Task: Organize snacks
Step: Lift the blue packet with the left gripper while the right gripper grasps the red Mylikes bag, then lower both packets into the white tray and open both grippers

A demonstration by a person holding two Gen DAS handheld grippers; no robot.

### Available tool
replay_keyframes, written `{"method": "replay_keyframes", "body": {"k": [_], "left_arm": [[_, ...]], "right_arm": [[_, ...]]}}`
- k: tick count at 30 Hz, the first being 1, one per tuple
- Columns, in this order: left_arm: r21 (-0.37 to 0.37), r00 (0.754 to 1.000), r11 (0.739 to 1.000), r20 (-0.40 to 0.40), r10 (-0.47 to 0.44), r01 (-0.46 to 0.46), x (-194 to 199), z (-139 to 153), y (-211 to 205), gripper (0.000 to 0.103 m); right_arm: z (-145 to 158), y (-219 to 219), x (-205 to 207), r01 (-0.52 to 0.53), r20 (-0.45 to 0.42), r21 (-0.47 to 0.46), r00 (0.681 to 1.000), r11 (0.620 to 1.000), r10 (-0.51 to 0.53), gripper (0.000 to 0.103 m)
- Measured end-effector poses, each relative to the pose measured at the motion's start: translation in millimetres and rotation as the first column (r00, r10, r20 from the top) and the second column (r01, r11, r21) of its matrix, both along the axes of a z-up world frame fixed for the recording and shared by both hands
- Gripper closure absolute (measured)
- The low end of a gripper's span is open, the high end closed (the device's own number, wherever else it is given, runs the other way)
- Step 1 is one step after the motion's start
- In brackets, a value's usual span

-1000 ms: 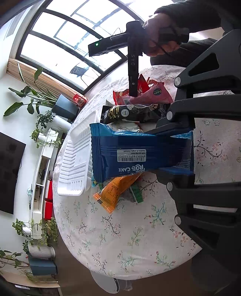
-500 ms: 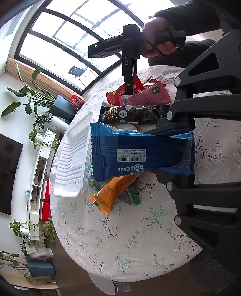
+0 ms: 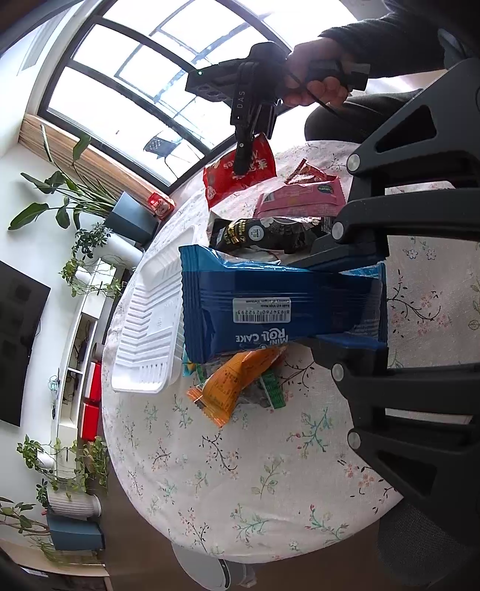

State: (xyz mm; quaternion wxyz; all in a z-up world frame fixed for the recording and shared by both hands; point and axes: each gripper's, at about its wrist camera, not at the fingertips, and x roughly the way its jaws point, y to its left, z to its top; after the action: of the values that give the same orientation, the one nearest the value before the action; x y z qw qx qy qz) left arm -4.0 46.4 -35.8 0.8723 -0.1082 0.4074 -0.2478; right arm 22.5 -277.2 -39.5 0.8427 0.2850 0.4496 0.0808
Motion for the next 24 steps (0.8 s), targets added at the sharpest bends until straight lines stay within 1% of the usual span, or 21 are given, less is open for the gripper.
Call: {"method": "replay_keyframes", "body": {"k": [2, 5, 10, 11, 12, 14, 16, 18, 20, 22, 24], "left_arm": [[-0.015, 1.000, 1.000, -0.001, 0.007, -0.007, 2, 3, 6, 0.077], [-0.038, 1.000, 0.999, 0.003, 0.026, -0.026, 8, 11, 19, 0.077], [-0.079, 0.997, 0.995, 0.026, 0.067, -0.065, 28, 34, 48, 0.077], [-0.080, 0.997, 0.994, 0.031, 0.074, -0.071, 35, 40, 53, 0.077], [-0.072, 0.996, 0.994, 0.040, 0.084, -0.081, 46, 47, 59, 0.077], [-0.052, 0.994, 0.994, 0.045, 0.095, -0.093, 68, 58, 66, 0.077], [-0.033, 0.995, 0.996, 0.054, 0.086, -0.084, 92, 69, 67, 0.077], [-0.004, 0.996, 0.998, 0.061, 0.068, -0.068, 120, 80, 62, 0.077], [0.025, 0.998, 0.999, 0.050, 0.024, -0.025, 156, 87, 48, 0.077], [0.080, 0.999, 0.997, 0.035, 0.004, -0.006, 188, 87, 32, 0.077], [0.112, 0.999, 0.993, -0.009, -0.041, 0.042, 223, 80, 14, 0.077]], "right_arm": [[1, -10, 0, 0.030, 0.002, 0.002, 1.000, 1.000, -0.030, 0.073], [4, -29, -2, 0.079, 0.019, 0.043, 0.997, 0.996, -0.080, 0.073], [14, -69, 0, 0.184, 0.041, 0.021, 0.982, 0.983, -0.185, 0.073], [17, -78, 3, 0.208, 0.048, 0.018, 0.977, 0.978, -0.209, 0.073], [20, -86, 5, 0.222, 0.077, 0.014, 0.972, 0.975, -0.223, 0.073], [29, -103, 16, 0.267, 0.100, 0.010, 0.959, 0.964, -0.267, 0.073], [38, -113, 30, 0.284, 0.117, 0.001, 0.952, 0.959, -0.282, 0.073], [49, -111, 52, 0.264, 0.134, -0.005, 0.956, 0.965, -0.261, 0.073], [59, -94, 78, 0.203, 0.157, -0.026, 0.968, 0.979, -0.196, 0.073], [65, -73, 103, 0.135, 0.169, -0.049, 0.978, 0.990, -0.125, 0.073], [61, -49, 132, 0.057, 0.159, -0.051, 0.986, 0.997, -0.048, 0.073]]}}
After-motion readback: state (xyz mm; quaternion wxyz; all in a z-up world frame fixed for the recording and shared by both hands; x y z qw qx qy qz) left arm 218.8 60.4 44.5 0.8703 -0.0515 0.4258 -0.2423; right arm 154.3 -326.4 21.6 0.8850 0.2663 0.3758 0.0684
